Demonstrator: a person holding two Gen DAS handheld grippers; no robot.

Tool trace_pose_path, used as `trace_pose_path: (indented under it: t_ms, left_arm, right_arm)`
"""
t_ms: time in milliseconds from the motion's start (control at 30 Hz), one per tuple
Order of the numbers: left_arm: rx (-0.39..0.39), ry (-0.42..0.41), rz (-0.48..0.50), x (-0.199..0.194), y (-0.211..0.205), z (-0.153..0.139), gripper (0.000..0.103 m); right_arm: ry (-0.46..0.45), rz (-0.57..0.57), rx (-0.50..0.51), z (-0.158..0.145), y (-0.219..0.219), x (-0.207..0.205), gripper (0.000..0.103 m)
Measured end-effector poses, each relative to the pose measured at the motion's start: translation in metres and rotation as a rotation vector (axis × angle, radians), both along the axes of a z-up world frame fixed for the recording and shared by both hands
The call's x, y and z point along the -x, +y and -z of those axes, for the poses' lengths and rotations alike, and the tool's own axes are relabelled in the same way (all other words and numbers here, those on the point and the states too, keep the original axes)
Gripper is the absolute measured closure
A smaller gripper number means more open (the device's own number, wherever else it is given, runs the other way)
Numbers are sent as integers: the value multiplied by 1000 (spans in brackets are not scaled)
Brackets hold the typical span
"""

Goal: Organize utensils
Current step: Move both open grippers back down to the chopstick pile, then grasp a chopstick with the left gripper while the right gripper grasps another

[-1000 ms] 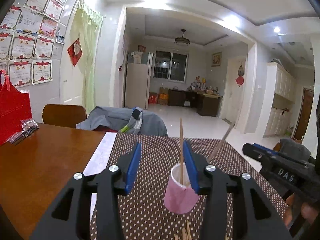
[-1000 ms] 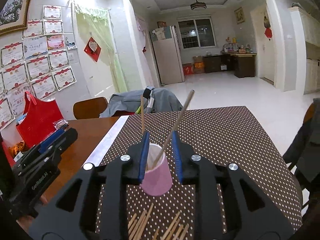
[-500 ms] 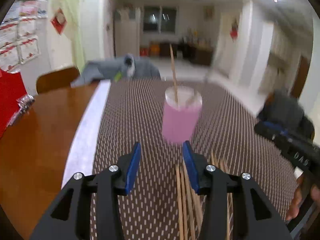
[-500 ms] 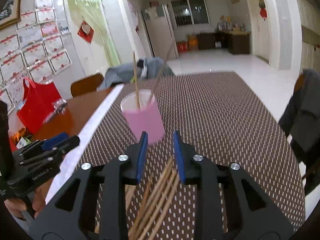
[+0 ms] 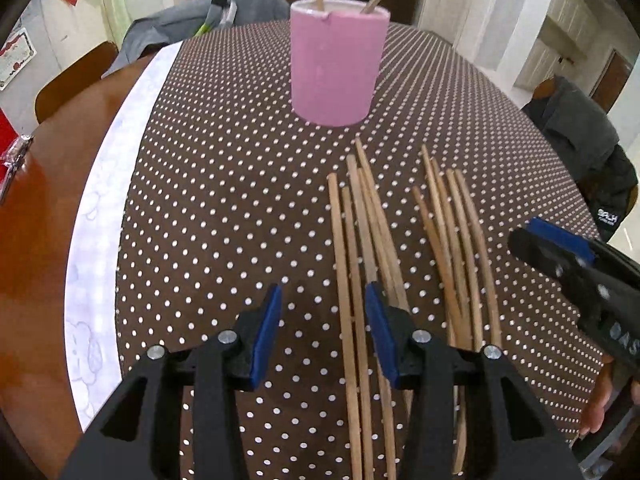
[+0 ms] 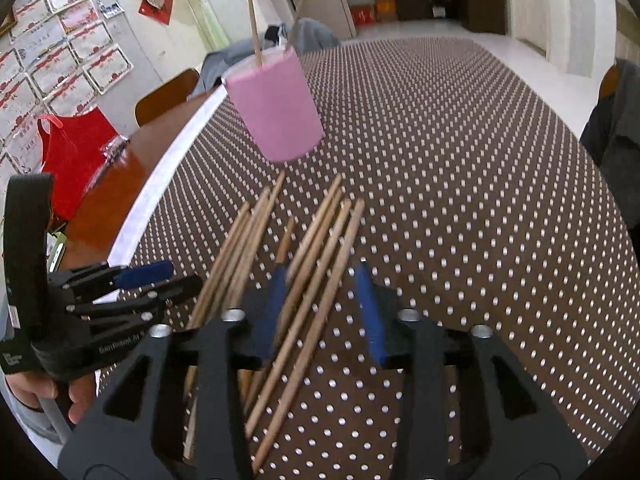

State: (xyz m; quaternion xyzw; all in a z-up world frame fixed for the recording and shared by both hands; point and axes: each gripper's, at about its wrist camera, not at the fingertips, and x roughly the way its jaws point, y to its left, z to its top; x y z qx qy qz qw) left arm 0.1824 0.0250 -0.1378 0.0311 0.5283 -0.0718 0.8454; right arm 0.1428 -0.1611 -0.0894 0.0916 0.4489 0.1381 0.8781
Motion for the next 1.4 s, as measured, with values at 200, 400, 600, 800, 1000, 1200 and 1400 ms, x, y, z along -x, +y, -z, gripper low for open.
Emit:
trace_pose_path:
  t_ms: [200, 400, 600, 800, 1000, 1200, 1400]
  left_arm:
    - [-54, 21, -19, -6, 1, 10, 60]
    - [-58, 37, -9, -15, -1, 8, 60]
    - [-65, 41, -4, -17, -7, 12, 60]
    - [-43, 37, -26, -20, -2, 11, 76]
    - [-3, 40, -52, -24, 5, 12, 96]
    - [40, 36, -80, -26, 10, 13, 97]
    - [79, 4, -97, -26, 11, 7, 97]
  right_arm:
    - [39, -7, 2, 9, -5, 4, 57]
    - [59, -5, 0, 13, -8, 4, 57]
    - [80, -11, 24, 14, -4, -6, 57]
    - [142, -31, 81, 22, 8, -20, 58]
    - [163, -41, 114, 25, 18, -27, 68]
    - [168, -43, 185, 24, 36, -38, 75]
    - [176, -40, 225, 24, 50, -58, 88]
